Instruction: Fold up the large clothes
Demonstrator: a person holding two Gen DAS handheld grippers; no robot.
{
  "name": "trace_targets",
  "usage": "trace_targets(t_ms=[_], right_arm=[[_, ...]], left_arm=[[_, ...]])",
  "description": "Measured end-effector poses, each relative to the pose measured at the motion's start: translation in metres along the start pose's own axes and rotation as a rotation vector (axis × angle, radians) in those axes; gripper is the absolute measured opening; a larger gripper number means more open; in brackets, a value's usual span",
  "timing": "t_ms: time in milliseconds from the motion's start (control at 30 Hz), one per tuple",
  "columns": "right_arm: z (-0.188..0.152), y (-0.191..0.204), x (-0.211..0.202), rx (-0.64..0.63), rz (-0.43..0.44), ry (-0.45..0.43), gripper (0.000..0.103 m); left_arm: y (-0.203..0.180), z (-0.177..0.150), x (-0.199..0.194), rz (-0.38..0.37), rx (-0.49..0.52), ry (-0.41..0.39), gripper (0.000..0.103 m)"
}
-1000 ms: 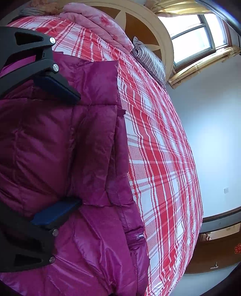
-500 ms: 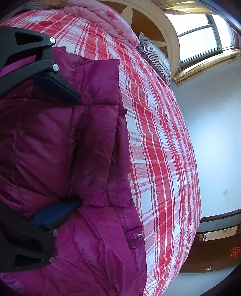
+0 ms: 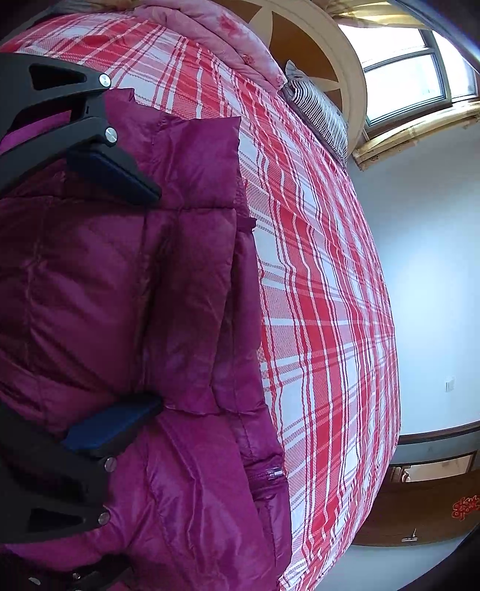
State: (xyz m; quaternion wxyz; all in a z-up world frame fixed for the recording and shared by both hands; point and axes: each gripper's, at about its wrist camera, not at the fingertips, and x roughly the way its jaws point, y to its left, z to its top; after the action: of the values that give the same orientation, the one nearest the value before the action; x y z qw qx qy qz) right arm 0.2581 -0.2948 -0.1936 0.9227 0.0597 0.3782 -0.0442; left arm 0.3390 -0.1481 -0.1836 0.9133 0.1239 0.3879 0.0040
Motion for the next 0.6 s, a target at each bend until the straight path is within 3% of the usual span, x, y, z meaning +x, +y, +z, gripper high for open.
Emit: trace_targets(t_ms=[600], right_arm=[[-0.0057,0.0085,0.0027,-0.026,-0.039,-0.019,0.063]], left_arm=[[0.0015,0.0013,-0.0004,-0.014,-0.005,0.006,0.102]])
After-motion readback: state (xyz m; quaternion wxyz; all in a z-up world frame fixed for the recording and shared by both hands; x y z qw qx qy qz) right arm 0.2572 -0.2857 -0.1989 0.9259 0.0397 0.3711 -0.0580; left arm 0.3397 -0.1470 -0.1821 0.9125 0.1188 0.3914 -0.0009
